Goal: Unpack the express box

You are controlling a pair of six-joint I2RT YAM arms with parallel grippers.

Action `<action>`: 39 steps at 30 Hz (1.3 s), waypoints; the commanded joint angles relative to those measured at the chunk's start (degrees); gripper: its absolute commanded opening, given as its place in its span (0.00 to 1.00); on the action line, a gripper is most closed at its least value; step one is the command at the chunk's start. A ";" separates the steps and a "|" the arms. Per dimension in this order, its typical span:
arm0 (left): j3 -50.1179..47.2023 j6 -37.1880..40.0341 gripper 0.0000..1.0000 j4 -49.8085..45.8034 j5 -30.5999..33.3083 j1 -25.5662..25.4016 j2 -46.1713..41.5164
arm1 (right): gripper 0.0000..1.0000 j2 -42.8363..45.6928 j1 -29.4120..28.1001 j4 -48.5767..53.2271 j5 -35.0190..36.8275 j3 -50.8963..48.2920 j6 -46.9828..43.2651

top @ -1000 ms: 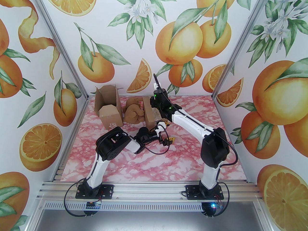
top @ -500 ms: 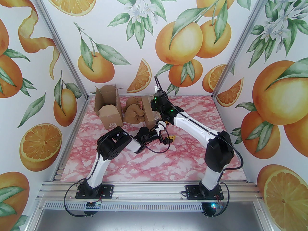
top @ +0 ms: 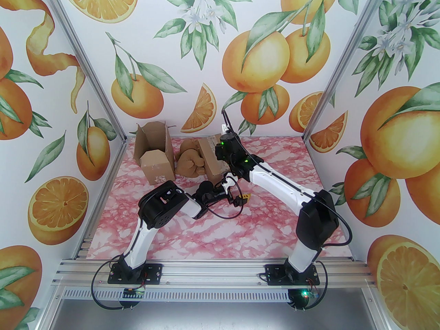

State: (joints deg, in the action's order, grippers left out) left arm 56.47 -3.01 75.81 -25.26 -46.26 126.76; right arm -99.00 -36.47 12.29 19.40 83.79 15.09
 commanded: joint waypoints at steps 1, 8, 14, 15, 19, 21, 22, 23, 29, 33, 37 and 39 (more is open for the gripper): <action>1.71 -1.74 0.99 -1.84 5.89 2.31 0.84 | 0.00 4.90 -1.25 3.61 0.92 -4.61 0.95; 1.54 -1.65 0.98 -2.21 6.35 2.38 0.52 | 0.00 8.25 -1.36 1.16 1.90 -9.49 1.45; 1.51 -1.21 0.98 -2.07 6.17 2.31 0.21 | 0.00 7.40 -1.33 2.90 1.78 -7.24 1.18; 1.38 -0.81 0.99 -2.23 5.93 2.39 0.02 | 0.00 7.42 -1.34 2.85 1.78 -7.32 1.25; 1.76 0.32 0.98 -3.53 3.22 2.31 -0.90 | 0.00 7.27 -1.24 0.56 2.25 -7.29 -0.38; 1.80 0.29 0.98 -3.25 1.91 2.28 -0.97 | 0.00 6.53 -1.02 -0.36 2.28 -6.22 -1.60; 1.89 0.24 0.98 -3.05 0.89 2.31 -0.80 | 0.00 6.24 -0.78 -0.80 1.86 -5.62 -2.02; 1.89 -0.01 0.98 -3.04 0.40 2.20 -0.74 | 0.00 6.04 -0.48 -1.51 1.78 -5.35 -2.17; 1.45 0.02 0.97 -3.13 -1.90 1.47 -0.62 | 0.00 4.93 0.86 -6.24 0.66 -4.00 -3.63; 1.45 0.17 0.97 -3.67 -2.90 1.24 -0.49 | 0.00 2.68 1.42 -7.32 -0.19 -1.21 -3.97; 1.63 0.71 0.97 -4.53 -3.62 0.93 -0.53 | 0.00 1.23 1.41 -7.65 0.32 0.98 -4.42; 1.74 0.68 0.97 -4.53 -3.29 0.99 -0.54 | 0.00 1.19 1.51 -7.47 0.44 1.32 -4.80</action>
State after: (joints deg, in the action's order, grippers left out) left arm 56.73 -2.44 72.01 -28.51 -45.50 126.76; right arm -96.95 -35.42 5.98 19.97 82.96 11.49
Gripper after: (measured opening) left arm 0.972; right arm 0.189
